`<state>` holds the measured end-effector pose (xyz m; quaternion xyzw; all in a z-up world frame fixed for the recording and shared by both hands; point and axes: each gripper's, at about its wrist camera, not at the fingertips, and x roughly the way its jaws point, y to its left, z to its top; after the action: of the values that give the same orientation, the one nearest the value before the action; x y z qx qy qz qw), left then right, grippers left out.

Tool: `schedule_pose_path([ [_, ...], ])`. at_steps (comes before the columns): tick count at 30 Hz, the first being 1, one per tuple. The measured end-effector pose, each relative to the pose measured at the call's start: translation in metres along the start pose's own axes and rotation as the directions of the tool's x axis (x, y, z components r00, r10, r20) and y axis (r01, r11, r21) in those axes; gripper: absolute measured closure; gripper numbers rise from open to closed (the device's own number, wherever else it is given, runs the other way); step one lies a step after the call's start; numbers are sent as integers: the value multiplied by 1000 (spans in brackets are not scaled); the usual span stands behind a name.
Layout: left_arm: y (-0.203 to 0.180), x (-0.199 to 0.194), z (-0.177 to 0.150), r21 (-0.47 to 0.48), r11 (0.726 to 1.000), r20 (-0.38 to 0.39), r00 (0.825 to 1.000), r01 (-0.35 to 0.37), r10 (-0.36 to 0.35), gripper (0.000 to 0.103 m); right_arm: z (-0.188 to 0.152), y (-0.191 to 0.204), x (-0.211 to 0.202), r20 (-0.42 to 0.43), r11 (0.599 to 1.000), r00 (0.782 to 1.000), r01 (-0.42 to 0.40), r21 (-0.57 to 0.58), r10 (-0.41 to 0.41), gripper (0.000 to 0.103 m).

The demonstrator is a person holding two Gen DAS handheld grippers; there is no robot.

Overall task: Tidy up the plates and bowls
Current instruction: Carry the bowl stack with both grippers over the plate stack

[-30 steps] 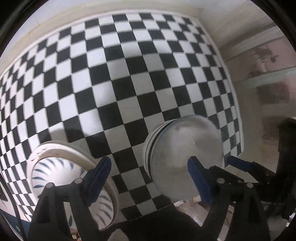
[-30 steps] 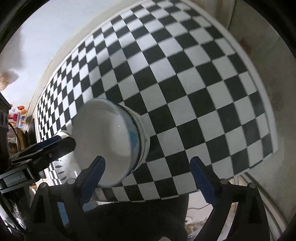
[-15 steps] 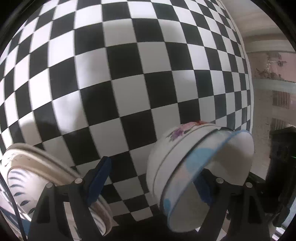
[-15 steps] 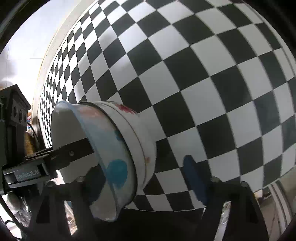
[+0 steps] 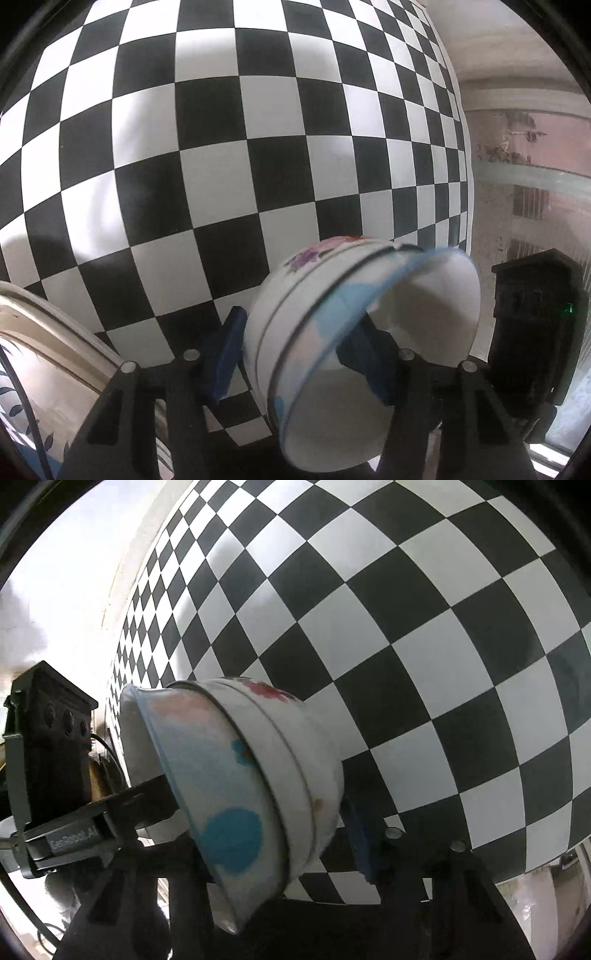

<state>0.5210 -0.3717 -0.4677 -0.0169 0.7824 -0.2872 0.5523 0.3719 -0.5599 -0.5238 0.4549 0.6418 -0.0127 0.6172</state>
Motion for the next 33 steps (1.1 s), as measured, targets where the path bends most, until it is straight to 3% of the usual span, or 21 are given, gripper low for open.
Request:
schedule_pose_path([
  [9, -3, -4, -13, 10, 1000, 36, 999, -7, 7, 50, -8, 26, 5, 5, 999, 1000, -2, -50, 2, 55],
  [18, 5, -35, -24, 32, 999, 103, 994, -22, 18, 50, -17, 66, 9, 19, 993, 1000, 21, -115, -19, 57],
  [33, 40, -114, -51, 2, 1000, 267, 964, 9, -10, 50, -17, 149, 11, 38, 963, 999, 40, -266, -31, 61],
])
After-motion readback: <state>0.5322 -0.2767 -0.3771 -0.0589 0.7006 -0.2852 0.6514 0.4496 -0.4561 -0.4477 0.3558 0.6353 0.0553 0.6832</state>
